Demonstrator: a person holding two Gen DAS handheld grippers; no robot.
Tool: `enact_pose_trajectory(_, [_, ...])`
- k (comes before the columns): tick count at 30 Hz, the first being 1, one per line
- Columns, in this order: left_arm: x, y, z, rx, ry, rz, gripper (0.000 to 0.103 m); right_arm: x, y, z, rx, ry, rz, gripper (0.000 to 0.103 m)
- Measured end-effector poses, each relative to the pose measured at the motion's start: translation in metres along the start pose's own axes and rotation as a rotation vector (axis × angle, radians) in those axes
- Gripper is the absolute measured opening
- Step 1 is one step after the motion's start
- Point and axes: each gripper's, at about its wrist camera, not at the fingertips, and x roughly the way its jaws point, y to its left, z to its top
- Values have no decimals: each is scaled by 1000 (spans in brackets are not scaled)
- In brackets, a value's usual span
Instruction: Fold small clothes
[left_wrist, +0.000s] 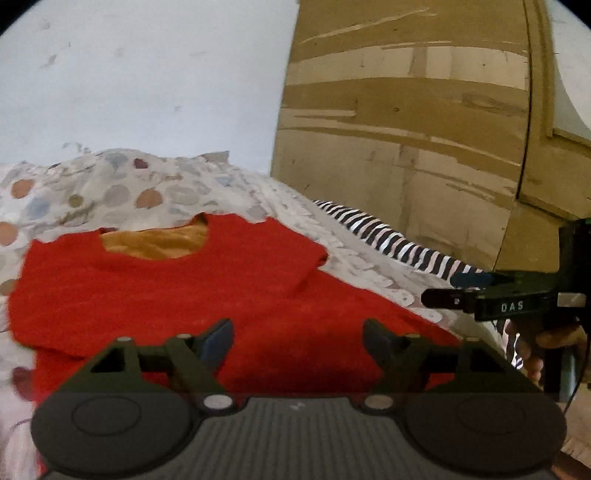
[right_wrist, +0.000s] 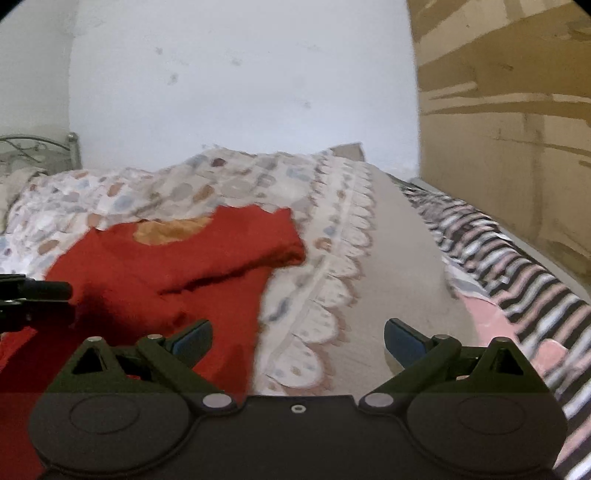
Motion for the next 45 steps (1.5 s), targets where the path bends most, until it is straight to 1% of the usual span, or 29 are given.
enact_pose_trajectory(1, [-6, 2, 2, -4, 8, 28, 83, 1, 5, 2, -3, -4, 22, 100])
enact_pose_trajectory(2, [-12, 7, 1, -11, 16, 71, 86, 2, 10, 5, -6, -7, 39, 100])
enact_pose_trajectory(5, [-24, 31, -3, -22, 50, 237, 89, 7, 25, 12, -11, -19, 95, 102])
enact_pose_trajectory(6, [-26, 43, -6, -27, 68, 316, 89, 10, 31, 14, -11, -19, 116, 102])
enact_pose_trajectory(9, [-26, 81, -11, -47, 132, 519, 89, 21, 49, 19, -36, 10, 154, 102])
enact_pose_trajectory(10, [-24, 95, -12, -40, 138, 581, 89, 25, 54, 19, -50, 17, 160, 102])
enact_pose_trajectory(12, [-14, 120, -14, -10, 130, 664, 87, 32, 64, 18, -71, 23, 170, 102])
enact_pose_trajectory(13, [-8, 132, -13, 2, 127, 684, 87, 34, 67, 17, -72, 26, 175, 102])
enact_pose_trajectory(16, [17, 160, -11, 32, 121, 705, 82, 44, 76, 17, -60, 38, 178, 102])
enact_pose_trajectory(17, [25, 165, -10, 37, 125, 703, 79, 47, 78, 16, -58, 41, 173, 102])
enact_pose_trajectory(19, [37, 169, -8, 60, 102, 676, 74, 54, 82, 15, -64, 50, 161, 102])
enact_pose_trajectory(20, [39, 168, -9, 75, 87, 670, 65, 55, 84, 13, -71, 53, 154, 102])
enact_pose_trajectory(21, [42, 168, -8, 88, 72, 669, 53, 57, 87, 12, -82, 58, 147, 102])
enact_pose_trajectory(22, [42, 167, -8, 91, 58, 672, 48, 59, 88, 11, -90, 62, 145, 102])
enact_pose_trajectory(24, [39, 165, -8, 80, 25, 685, 24, 60, 90, 10, -104, 67, 138, 102])
enact_pose_trajectory(25, [35, 164, -9, 75, 3, 685, 19, 60, 90, 9, -109, 68, 136, 102])
enact_pose_trajectory(26, [31, 164, -9, 64, -19, 676, 10, 60, 91, 8, -112, 67, 134, 102])
enact_pose_trajectory(28, [25, 165, -10, 39, -44, 672, 8, 60, 91, 7, -116, 68, 129, 102])
enact_pose_trajectory(30, [24, 170, -10, -8, -24, 658, 6, 60, 91, 5, -118, 69, 125, 102])
enact_pose_trajectory(33, [26, 183, -14, -108, 37, 647, 6, 62, 92, 3, -116, 79, 118, 102])
enact_pose_trajectory(34, [27, 187, -15, -128, 44, 644, 6, 63, 91, 3, -114, 87, 114, 102])
enact_pose_trajectory(36, [26, 187, -12, -138, 55, 645, 8, 64, 90, 2, -109, 90, 109, 102])
enact_pose_trajectory(38, [21, 184, -9, -156, 72, 628, 8, 63, 90, 2, -111, 83, 109, 102])
enact_pose_trajectory(40, [15, 179, -11, -167, 83, 612, 15, 59, 89, 1, -108, 66, 116, 102])
enact_pose_trajectory(41, [8, 175, -12, -168, 85, 605, 31, 56, 88, 1, -105, 58, 122, 102])
enact_pose_trajectory(42, [2, 172, -14, -172, 80, 605, 56, 53, 87, 1, -101, 46, 126, 102])
enact_pose_trajectory(43, [-6, 167, -16, -179, 69, 607, 65, 50, 86, 1, -98, 36, 125, 102])
enact_pose_trajectory(44, [-13, 162, -17, -188, 55, 607, 71, 46, 84, 0, -96, 24, 123, 102])
enact_pose_trajectory(45, [-23, 156, -20, -195, 45, 600, 72, 42, 82, 0, -94, 15, 121, 102])
